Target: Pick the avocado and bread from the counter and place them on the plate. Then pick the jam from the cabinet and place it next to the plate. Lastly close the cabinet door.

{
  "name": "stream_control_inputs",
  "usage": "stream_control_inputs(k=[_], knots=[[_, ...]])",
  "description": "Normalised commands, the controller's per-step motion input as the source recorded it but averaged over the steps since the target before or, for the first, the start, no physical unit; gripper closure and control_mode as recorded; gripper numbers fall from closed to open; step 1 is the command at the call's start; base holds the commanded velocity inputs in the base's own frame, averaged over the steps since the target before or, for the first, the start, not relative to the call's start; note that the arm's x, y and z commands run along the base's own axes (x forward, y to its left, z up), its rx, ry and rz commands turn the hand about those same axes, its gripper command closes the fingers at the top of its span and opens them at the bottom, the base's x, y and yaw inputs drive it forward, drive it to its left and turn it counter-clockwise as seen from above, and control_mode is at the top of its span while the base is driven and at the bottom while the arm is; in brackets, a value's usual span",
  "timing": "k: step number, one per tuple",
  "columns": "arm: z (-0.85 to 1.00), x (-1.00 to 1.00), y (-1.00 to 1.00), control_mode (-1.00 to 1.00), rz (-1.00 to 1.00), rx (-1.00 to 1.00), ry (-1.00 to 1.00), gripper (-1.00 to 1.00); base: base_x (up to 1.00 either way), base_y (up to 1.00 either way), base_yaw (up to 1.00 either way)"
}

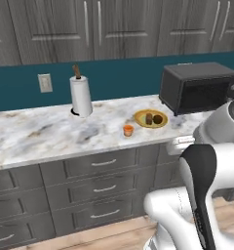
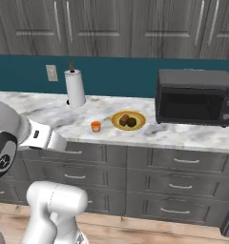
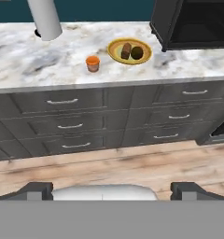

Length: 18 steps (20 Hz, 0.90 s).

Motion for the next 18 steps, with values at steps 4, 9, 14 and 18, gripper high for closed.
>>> stream_control_inputs(k=[4,9,14,18], knots=[[0.00,0.00,0.00,1.00,0.00,0.00,0.00,-1.00,-0.64,-0.75,-0.10],[0.00,0.00,0.00,1.00,0.00,0.00,0.00,-1.00,-0.17,-0.99,-0.09],[0.00,0.00,0.00,1.00,0.00,0.00,0.00,-1.00,0.09,-1.00,-0.07],[0.00,0.00,0.00,1.00,0.00,0.00,0.00,-1.00,0.25,-1.00,-0.03]])
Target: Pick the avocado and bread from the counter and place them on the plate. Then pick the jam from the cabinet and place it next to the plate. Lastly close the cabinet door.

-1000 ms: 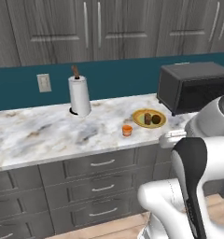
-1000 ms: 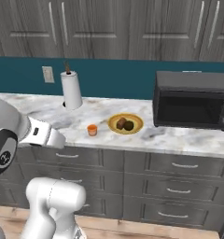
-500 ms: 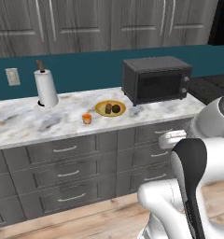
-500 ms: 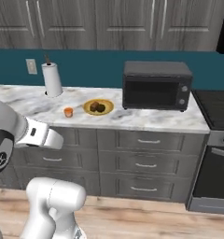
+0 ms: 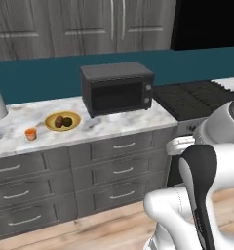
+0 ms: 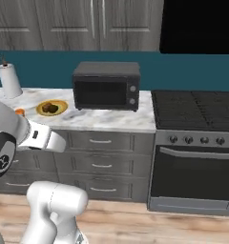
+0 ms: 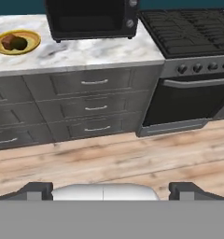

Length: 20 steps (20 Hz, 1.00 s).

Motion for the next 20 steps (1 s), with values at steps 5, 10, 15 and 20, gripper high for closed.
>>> stream_control_inputs(k=[5,10,15,20], knots=[[0.00,0.00,0.00,1.00,0.00,0.00,0.00,-1.00,0.31,-1.00,-0.03],[0.00,0.00,0.00,1.00,0.00,0.00,0.00,-1.00,0.30,-1.00,-0.02],[0.00,0.00,0.00,1.00,0.00,0.00,0.00,-1.00,0.30,-1.00,-0.02],[0.00,0.00,0.00,1.00,0.00,0.00,0.00,-1.00,0.33,-1.00,0.00]])
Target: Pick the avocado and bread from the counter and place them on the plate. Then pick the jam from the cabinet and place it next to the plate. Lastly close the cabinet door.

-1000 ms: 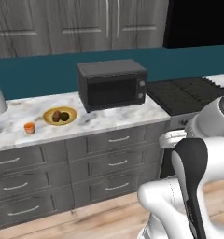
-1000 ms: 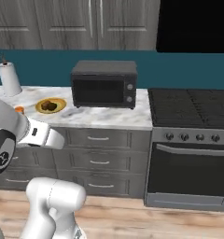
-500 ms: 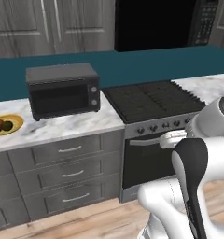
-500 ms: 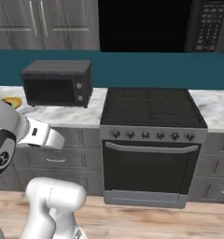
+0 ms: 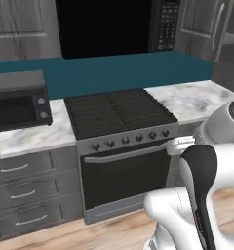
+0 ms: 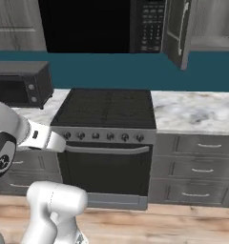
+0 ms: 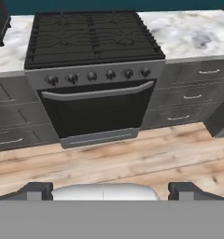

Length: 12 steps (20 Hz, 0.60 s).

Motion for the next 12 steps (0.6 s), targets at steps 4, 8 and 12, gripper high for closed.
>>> stream_control_inputs(k=[4,8,12], knots=[[0.00,0.00,0.00,1.00,0.00,0.00,0.00,-1.00,0.38,-1.00,0.00],[0.00,0.00,0.00,1.00,0.00,0.00,0.00,-1.00,0.42,-1.00,0.00],[0.00,0.00,0.00,1.00,0.00,0.00,0.00,-1.00,0.44,-1.00,0.00]])
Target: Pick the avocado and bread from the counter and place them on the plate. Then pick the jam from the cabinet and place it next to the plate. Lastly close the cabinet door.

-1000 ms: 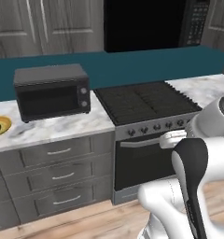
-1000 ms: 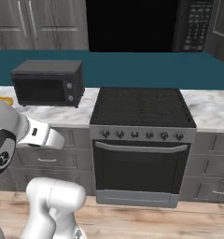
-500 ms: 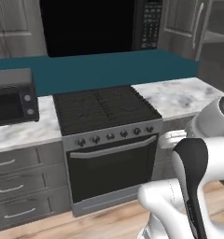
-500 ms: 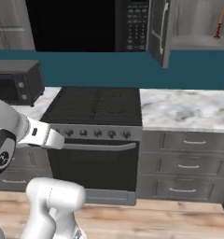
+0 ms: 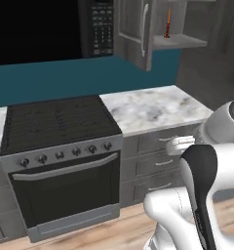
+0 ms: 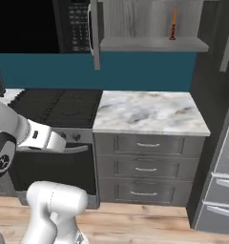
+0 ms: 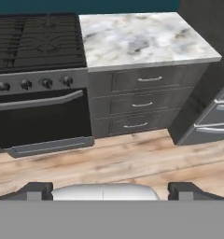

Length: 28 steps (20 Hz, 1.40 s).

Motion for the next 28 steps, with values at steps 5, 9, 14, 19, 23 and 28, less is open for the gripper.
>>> stream_control_inputs(k=[5,9,14,19,23,28], knots=[[0.00,0.00,0.00,1.00,0.00,0.00,0.00,-1.00,0.57,-1.00,0.00],[0.00,0.00,0.00,1.00,0.00,0.00,0.00,-1.00,0.83,-0.84,0.00],[0.00,0.00,0.00,1.00,0.00,0.00,0.00,-1.00,0.86,-0.48,0.00],[0.00,0.00,0.00,1.00,0.00,0.00,0.00,-1.00,0.52,-0.07,-0.01],[0.00,0.00,0.00,1.00,0.00,0.00,0.00,-1.00,0.24,0.06,-0.01],[0.00,0.00,0.00,1.00,0.00,0.00,0.00,-1.00,0.00,0.00,0.00]])
